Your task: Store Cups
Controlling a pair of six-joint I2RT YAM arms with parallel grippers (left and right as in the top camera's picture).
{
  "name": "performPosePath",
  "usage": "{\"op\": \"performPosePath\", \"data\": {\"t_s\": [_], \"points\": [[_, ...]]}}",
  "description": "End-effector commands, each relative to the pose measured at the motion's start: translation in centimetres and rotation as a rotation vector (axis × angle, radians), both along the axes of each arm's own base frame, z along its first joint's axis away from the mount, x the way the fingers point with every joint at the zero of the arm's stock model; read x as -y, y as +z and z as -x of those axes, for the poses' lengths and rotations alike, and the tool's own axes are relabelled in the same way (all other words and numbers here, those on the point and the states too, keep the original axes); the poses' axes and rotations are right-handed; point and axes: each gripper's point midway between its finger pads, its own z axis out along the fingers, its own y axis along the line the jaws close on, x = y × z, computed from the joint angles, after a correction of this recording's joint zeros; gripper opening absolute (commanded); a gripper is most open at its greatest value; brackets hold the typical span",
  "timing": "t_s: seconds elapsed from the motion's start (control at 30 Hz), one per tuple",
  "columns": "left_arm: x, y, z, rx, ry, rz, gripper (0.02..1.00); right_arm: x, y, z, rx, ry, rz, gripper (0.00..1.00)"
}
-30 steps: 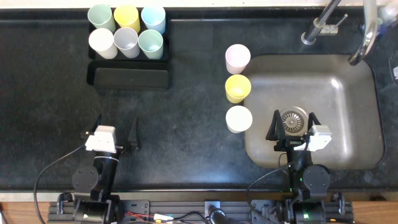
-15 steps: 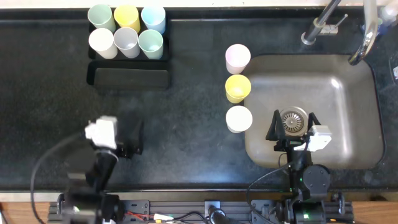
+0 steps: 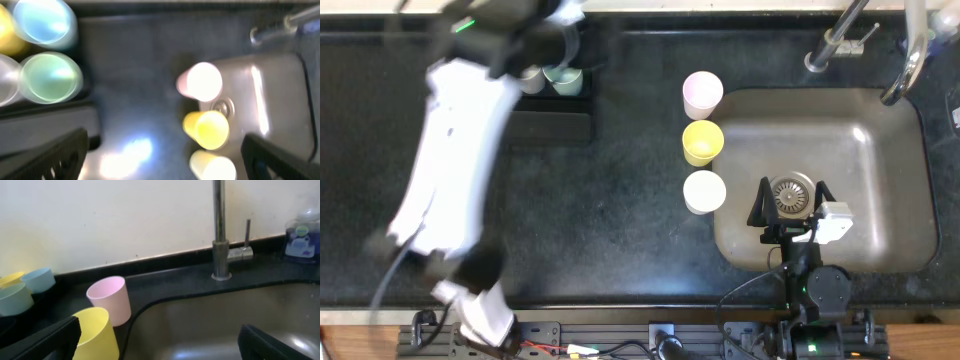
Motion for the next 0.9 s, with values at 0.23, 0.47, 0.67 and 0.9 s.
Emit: {"op": "performPosePath", "data": {"t_s": [0.23,0.47,0.67,0.9], "points": [[7.5,-9.9,0.7,-0.258,-0.072,-0.165,0.998,0.1,-0.4,0.0,-0.003,-0.006,-0.007,0.996],[9.3,-13.3,0.1,-0.291,-0.068,-0.188,0.998,0.1,-0.4,0.0,-0.003,-0.006,-0.007,0.996],[10.2,-14.7,-1.1,-0.294,-0.033,-0.164,0.998,0.1,-0.4,0.0,-0.003,-0.006,-0.007,0.996],[11.1,-16.8,-1.8,-0.323,-0.018,-0.132,0.998,0.1,-0.4,0.0,-0.003,-0.006,-0.007,0.998]]}}
